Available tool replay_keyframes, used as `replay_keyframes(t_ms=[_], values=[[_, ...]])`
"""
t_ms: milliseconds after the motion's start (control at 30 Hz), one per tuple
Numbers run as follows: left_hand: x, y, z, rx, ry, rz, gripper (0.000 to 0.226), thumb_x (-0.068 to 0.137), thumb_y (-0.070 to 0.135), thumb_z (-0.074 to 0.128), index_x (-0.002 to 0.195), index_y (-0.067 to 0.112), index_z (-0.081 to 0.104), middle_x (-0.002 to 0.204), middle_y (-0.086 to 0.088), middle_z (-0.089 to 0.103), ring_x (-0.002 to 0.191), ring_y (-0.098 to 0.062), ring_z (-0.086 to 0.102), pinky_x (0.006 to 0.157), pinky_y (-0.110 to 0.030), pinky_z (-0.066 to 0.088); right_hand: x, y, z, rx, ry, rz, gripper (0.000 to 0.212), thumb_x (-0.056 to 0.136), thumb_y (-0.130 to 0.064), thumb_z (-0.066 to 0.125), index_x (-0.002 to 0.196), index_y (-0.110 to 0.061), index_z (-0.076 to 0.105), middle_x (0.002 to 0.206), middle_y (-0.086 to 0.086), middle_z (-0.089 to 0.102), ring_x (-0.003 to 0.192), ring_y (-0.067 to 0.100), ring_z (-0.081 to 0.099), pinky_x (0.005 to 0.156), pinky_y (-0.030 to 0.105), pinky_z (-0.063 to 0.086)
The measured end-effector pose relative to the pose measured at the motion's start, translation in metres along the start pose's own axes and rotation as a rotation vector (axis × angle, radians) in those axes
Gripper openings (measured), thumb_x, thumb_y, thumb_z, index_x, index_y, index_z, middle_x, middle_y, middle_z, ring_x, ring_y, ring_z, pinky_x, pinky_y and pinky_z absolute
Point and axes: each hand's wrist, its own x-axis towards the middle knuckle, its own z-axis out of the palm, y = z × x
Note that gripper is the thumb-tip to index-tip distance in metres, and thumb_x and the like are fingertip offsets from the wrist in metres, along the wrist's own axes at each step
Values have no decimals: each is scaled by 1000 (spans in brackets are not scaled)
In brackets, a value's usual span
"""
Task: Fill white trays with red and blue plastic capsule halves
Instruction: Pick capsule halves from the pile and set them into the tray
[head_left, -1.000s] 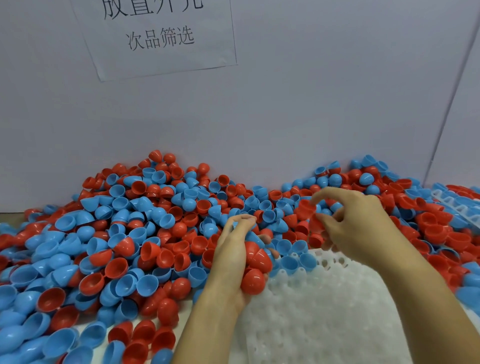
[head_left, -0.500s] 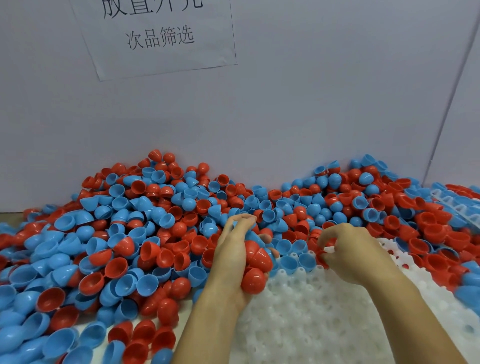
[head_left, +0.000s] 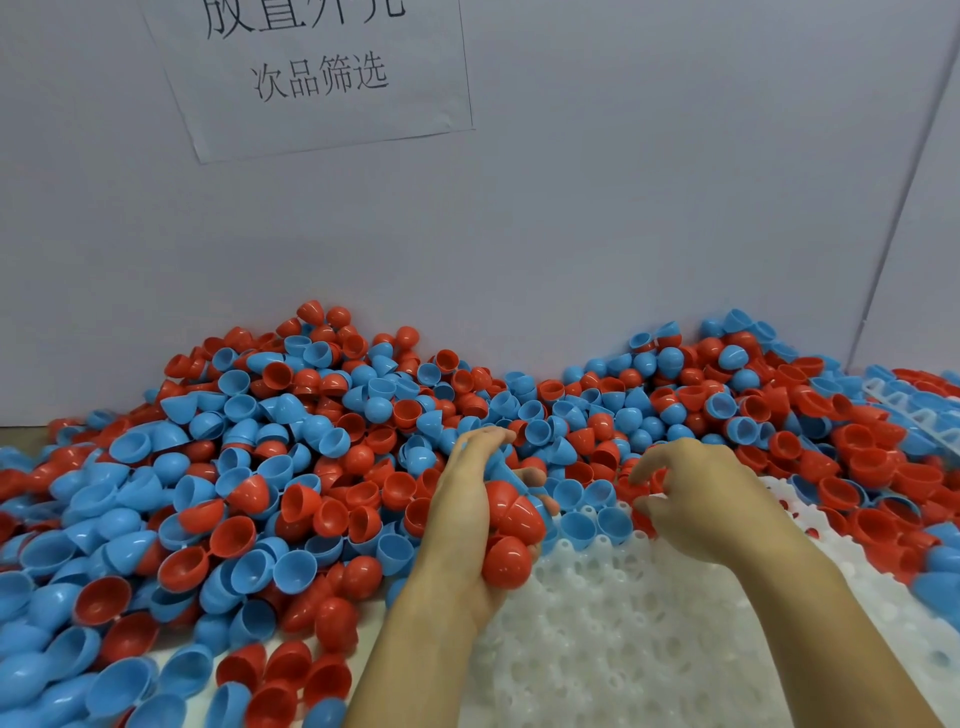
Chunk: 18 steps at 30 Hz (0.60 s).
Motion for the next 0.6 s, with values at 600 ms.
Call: replay_keyframes(t_ms=[600], values=[[-1,1,-2,-15,-124,-19,33,93,51,56,108,24,68,79,-10,64,59,-19,59,39,-23,41,-17,-46,-30,484,16,-405,7,93,-32,67,92,-35,73,84,-10,72,79,4,67,67,17,54]])
